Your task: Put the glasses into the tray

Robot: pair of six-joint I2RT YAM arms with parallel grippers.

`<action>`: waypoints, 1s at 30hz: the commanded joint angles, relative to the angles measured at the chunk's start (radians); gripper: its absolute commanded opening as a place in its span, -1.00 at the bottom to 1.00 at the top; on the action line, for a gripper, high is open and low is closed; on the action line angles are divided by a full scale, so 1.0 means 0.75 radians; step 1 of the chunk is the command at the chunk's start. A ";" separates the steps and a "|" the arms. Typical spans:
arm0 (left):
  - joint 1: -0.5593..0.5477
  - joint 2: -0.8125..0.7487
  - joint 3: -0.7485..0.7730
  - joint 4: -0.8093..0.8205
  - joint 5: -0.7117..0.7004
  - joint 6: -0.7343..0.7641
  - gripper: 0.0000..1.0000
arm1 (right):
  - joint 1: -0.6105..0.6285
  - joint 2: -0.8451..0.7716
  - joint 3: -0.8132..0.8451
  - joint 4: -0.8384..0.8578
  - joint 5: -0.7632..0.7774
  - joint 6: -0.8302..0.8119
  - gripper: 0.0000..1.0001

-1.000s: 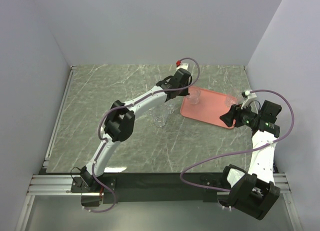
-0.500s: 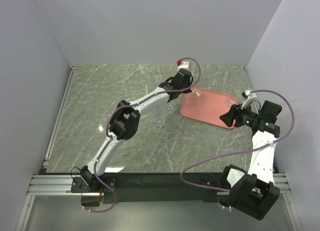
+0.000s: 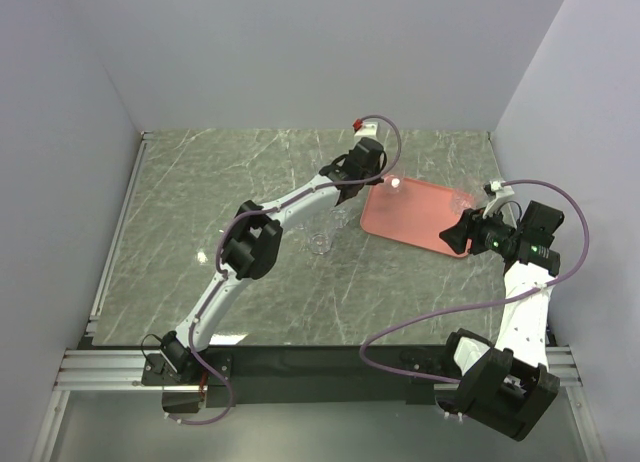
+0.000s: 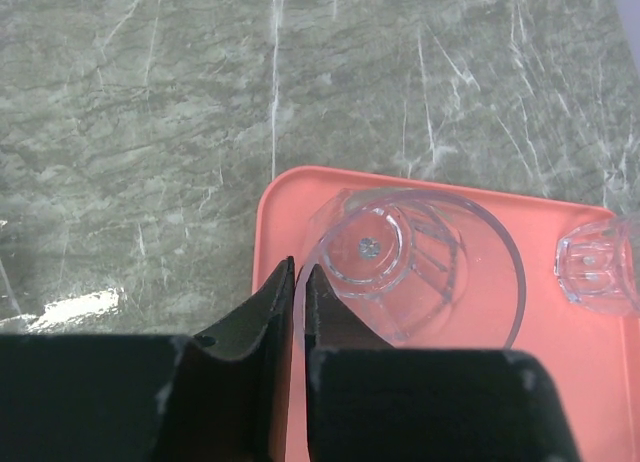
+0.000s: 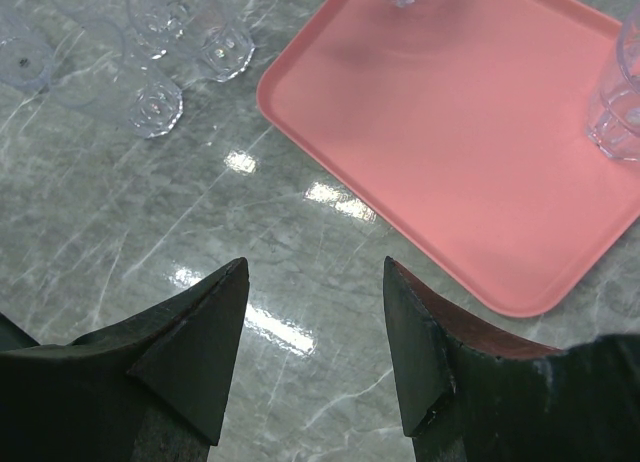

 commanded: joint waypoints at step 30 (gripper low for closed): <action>0.017 -0.502 -0.302 0.231 0.175 0.113 0.44 | -0.030 -0.023 -0.019 0.003 -0.034 -0.056 0.27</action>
